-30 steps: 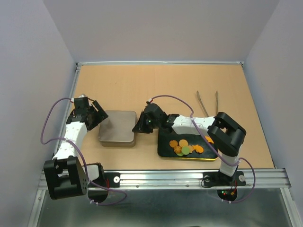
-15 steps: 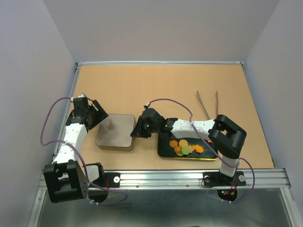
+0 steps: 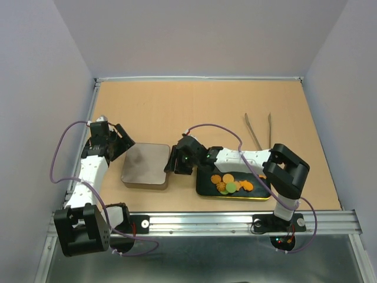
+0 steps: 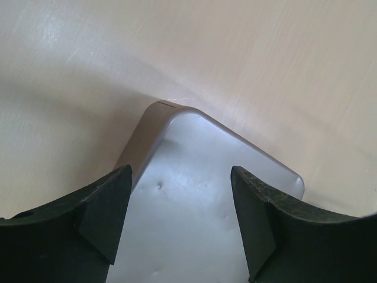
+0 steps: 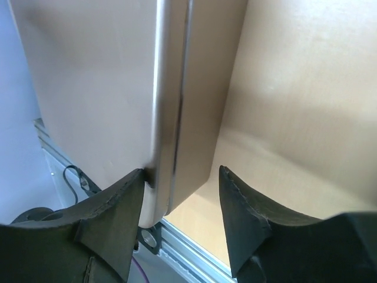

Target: Pack the cookies

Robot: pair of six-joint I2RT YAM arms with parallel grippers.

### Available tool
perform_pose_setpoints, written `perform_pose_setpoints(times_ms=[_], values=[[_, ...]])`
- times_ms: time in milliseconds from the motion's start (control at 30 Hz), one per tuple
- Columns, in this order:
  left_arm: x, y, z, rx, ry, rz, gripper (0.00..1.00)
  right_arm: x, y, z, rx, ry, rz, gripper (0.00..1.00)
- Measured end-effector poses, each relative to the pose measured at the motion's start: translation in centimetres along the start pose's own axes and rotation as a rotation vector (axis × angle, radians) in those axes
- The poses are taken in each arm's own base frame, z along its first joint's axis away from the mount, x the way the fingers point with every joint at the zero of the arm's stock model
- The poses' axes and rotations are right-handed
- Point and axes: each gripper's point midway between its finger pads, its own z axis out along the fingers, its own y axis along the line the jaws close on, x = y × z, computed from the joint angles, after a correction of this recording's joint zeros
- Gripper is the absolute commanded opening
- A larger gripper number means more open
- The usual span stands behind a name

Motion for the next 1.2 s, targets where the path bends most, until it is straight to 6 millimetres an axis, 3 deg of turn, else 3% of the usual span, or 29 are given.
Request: perform_pose_setpoints(times_ms=[200,267,400,467,567,700,833,900,1067,1100,1133,1200], values=[[-0.1,-0.3,-0.7,0.015,-0.014,0.009,0.79,-0.3,-0.8,-2.2,0.061,-0.004,-0.039,0.82],[-0.4,-0.4,-1.1,0.02,-0.024,0.017,0.79,-0.9,0.0,-3.4,0.057,-0.015,-0.062,0.87],[-1.7,-0.9,-2.0,0.028,-0.07,0.038,0.79,-3.1,3.4,-6.7,0.004,-0.069,-0.114,1.0],[-2.3,-1.1,-2.6,0.029,-0.099,0.046,0.79,-4.6,5.9,-9.0,-0.054,-0.113,-0.14,1.0],[-2.9,-1.1,-3.3,0.027,-0.134,0.053,0.79,-6.0,8.0,-12.7,-0.116,-0.173,-0.171,1.0],[-3.1,-1.1,-4.1,0.024,-0.162,0.05,0.79,-7.0,9.0,-18.2,-0.172,-0.246,-0.197,1.0],[-3.3,-1.4,-4.9,0.041,-0.181,0.028,0.79,-7.5,9.6,-22.4,-0.228,-0.296,-0.212,1.0],[-3.5,-1.8,-5.6,0.063,-0.205,0.019,0.79,-7.6,9.8,-23.9,-0.251,-0.313,-0.221,1.0],[-4.4,-3.4,-7.3,0.132,-0.253,0.029,0.8,-7.3,8.9,-25.3,-0.243,-0.321,-0.248,1.0],[-4.7,-3.8,-7.8,0.146,-0.27,0.037,0.81,-7.3,8.5,-25.6,-0.238,-0.325,-0.252,1.0],[-5.1,-4.2,-8.2,0.159,-0.287,0.044,0.91,-7.2,8.1,-25.8,-0.232,-0.331,-0.256,1.0],[-6.1,-5.3,-9.5,0.192,-0.356,0.077,0.95,-7.2,7.3,-26.7,-0.229,-0.353,-0.258,1.0]])
